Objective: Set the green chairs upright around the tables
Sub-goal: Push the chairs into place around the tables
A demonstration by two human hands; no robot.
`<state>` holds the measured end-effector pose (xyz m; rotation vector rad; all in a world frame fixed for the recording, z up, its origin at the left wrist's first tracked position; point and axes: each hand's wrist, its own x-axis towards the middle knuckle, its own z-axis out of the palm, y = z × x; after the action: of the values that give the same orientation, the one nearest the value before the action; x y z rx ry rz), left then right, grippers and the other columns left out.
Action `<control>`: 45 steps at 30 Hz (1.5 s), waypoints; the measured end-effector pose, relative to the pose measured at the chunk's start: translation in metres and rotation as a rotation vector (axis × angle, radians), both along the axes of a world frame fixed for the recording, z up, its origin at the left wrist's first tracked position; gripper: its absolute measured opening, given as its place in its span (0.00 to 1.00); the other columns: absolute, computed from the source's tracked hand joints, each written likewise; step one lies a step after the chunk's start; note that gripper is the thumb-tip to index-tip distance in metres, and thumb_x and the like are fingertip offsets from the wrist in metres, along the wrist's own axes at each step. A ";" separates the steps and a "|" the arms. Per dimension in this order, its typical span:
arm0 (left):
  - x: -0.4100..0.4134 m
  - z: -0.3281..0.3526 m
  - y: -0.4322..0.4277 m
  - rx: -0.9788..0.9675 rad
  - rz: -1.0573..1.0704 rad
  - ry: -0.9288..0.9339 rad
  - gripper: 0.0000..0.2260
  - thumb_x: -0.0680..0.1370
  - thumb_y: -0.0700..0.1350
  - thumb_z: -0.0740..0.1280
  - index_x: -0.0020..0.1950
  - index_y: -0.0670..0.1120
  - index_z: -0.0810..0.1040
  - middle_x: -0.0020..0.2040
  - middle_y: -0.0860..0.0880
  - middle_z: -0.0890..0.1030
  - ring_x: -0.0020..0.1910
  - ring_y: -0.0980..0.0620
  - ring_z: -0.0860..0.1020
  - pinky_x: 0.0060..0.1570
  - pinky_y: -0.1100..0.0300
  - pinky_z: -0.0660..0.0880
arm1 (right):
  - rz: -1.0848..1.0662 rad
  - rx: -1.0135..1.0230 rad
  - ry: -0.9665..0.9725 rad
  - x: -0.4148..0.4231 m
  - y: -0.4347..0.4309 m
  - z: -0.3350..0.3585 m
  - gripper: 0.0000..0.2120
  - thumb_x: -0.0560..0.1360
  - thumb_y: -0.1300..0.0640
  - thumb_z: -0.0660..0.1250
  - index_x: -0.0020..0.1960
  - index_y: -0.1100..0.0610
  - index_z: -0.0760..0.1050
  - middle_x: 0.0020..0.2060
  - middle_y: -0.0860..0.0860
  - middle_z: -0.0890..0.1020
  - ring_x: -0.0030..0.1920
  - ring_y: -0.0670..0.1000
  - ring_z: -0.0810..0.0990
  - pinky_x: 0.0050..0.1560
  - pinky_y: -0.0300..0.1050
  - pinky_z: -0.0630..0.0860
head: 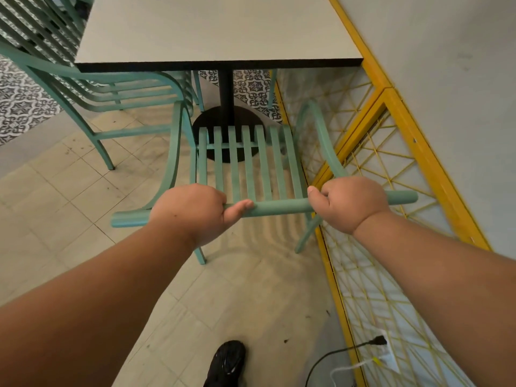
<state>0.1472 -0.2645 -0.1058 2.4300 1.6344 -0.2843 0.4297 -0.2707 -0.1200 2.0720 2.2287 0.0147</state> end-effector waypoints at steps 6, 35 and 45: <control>0.003 -0.001 0.020 0.015 -0.005 -0.010 0.39 0.73 0.77 0.39 0.36 0.49 0.77 0.31 0.49 0.79 0.31 0.50 0.79 0.30 0.54 0.78 | 0.015 0.027 -0.020 0.005 0.023 -0.001 0.31 0.80 0.37 0.49 0.29 0.55 0.73 0.25 0.52 0.74 0.28 0.54 0.72 0.29 0.44 0.63; 0.020 -0.008 0.100 0.026 -0.049 -0.018 0.42 0.72 0.77 0.36 0.36 0.49 0.78 0.28 0.50 0.75 0.27 0.50 0.76 0.28 0.54 0.77 | 0.099 0.063 -0.060 0.027 0.111 -0.008 0.34 0.76 0.36 0.41 0.28 0.55 0.72 0.25 0.53 0.73 0.28 0.56 0.71 0.29 0.44 0.62; 0.023 -0.001 0.110 -0.148 -0.084 -0.052 0.43 0.72 0.77 0.36 0.40 0.46 0.79 0.32 0.47 0.76 0.31 0.49 0.75 0.35 0.50 0.78 | 0.060 0.057 0.012 0.029 0.113 -0.006 0.33 0.76 0.34 0.43 0.29 0.55 0.71 0.26 0.52 0.73 0.28 0.55 0.70 0.30 0.45 0.62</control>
<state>0.1701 -0.1542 -0.1073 2.3777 1.4389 -0.3387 0.4587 -0.1581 -0.1257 2.0372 2.3237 0.0705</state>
